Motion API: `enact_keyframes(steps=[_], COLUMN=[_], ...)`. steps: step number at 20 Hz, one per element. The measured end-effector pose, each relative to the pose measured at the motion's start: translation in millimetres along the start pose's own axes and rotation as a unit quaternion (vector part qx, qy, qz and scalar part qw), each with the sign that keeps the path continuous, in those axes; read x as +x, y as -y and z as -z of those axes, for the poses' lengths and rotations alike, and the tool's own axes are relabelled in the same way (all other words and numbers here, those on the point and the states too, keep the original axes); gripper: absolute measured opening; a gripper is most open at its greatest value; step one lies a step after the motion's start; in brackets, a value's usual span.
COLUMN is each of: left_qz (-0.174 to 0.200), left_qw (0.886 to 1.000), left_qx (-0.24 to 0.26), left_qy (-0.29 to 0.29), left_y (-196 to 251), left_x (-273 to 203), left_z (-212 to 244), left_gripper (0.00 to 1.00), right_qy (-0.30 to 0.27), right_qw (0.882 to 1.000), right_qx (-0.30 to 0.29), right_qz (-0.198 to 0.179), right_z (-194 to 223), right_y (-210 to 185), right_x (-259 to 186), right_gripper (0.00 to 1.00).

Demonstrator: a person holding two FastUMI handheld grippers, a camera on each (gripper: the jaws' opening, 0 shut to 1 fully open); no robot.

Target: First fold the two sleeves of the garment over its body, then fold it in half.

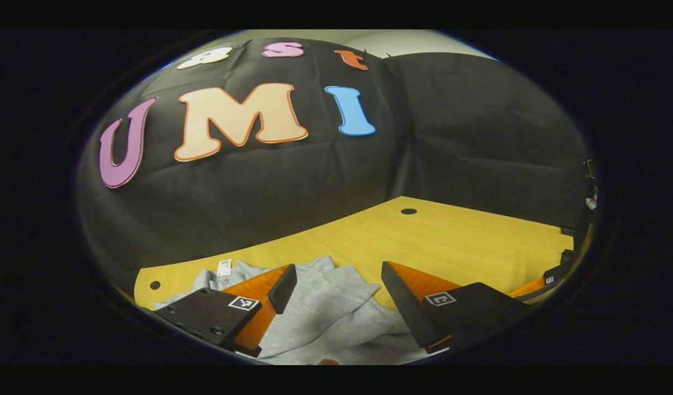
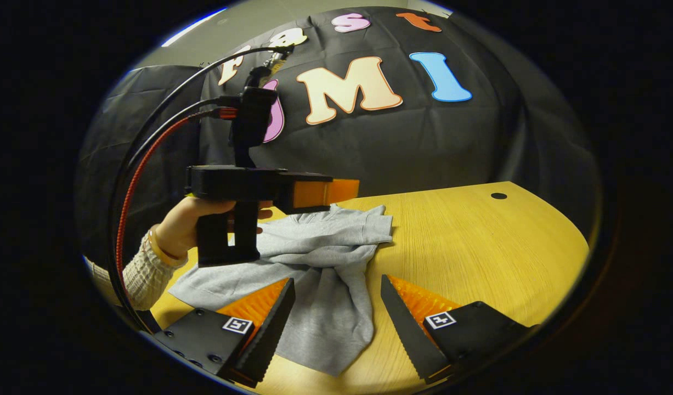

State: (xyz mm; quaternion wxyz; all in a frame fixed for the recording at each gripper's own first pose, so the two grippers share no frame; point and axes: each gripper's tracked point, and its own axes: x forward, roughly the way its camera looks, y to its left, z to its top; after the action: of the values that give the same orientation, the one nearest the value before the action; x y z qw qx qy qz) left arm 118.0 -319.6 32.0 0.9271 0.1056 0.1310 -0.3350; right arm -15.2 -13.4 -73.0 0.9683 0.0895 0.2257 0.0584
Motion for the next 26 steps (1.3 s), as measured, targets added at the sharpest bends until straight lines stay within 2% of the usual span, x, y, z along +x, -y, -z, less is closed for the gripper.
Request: enact_keyframes(steps=[2,5,10,15,19,26], left_qz=[-0.012,-0.051,-0.081,-0.106,-0.114,-0.136], left_qw=[1.0,0.998,0.993,0.987,0.98,0.965], left_qx=[-0.022,-0.03,-0.059,-0.084,-0.097,-0.141], left_qy=[-0.007,-0.027,-0.064,-0.091,-0.135,-0.177], left_y=[-23,-68,-105,-115,-109,-109], left_x=[-29,-84,-170,-236,-276,-309], left_z=[16,54,107,149,188,236], left_gripper=[0.94,0.94,0.94,0.95,0.95,0.95], right_qy=[-0.004,-0.006,-0.032,-0.065,-0.091,-0.122], right_qw=[1.0,1.0,0.999,0.997,0.995,0.991], right_qx=[-0.005,-0.008,-0.02,-0.037,-0.046,-0.047], right_qz=[0.001,0.0,0.004,0.007,0.012,0.021], right_z=[4,8,24,44,61,84], right_y=[-5,-12,-19,-27,-29,-28], right_x=[-1,-2,-4,-9,-14,-14], right_gripper=[0.98,0.98,0.98,0.98,0.98,0.98])
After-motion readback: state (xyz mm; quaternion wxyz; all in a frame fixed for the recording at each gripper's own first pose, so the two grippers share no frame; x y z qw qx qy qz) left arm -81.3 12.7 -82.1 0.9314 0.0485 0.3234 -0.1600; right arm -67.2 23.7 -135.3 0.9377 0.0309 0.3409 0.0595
